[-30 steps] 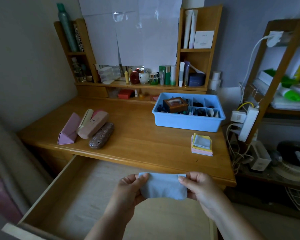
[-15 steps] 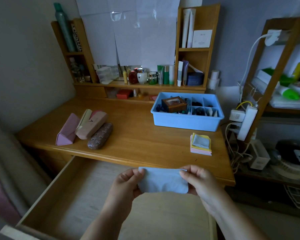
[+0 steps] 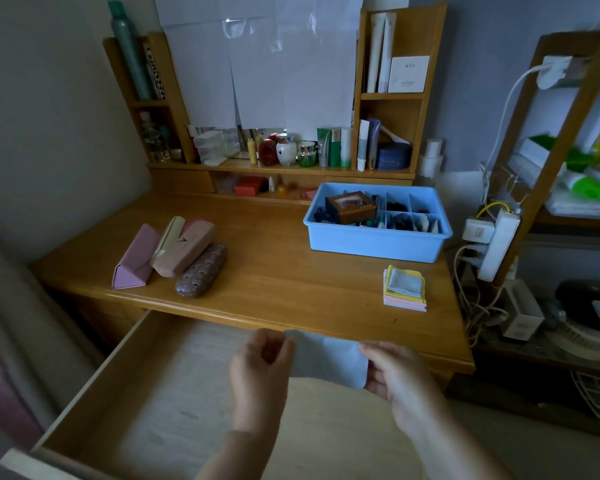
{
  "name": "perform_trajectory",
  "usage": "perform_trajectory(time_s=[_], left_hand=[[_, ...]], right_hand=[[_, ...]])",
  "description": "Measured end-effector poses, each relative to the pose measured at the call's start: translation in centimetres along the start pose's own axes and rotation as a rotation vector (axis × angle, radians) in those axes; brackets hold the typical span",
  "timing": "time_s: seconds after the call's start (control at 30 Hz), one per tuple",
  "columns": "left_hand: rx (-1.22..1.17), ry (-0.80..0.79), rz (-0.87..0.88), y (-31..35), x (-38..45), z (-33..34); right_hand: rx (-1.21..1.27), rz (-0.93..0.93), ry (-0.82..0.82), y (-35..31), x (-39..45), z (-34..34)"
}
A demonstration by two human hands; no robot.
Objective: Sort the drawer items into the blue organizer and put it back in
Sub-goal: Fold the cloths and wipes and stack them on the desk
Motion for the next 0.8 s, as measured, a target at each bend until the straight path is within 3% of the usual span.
perform_trajectory(time_s=[0.1, 0.17, 0.37, 0.6, 0.8], left_hand=[[0.197, -0.018, 0.300, 2.0, -1.6, 1.2], [0.202, -0.064, 0.402, 2.6, -2.6, 2.0], [0.108, -0.081, 0.424, 2.9, -3.6, 2.2], [0.057, -0.025, 0.488, 3.8, -4.2, 1.6], [0.066, -0.131, 0.508, 3.7, -4.3, 2.3]], right_hand=[[-0.159, -0.154, 0.041, 0.1, -0.9, 1.3], [-0.222, -0.261, -0.019, 0.0, -1.8, 2.5], [-0.301, -0.396, -0.118, -0.5, -2.8, 3.6], [-0.215, -0.374, -0.146, -0.5, -3.1, 4.1], [-0.115, -0.345, -0.144, -0.5, -3.1, 4.0]])
Point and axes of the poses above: each hand's wrist, its own x-axis towards the middle knuckle, its own z-axis out of the palm, y = z × x, the point moved 4 cm from there along x, towards the middle knuckle, and after that the axes turned 7 degrees about -y, right-handed, at the moved point
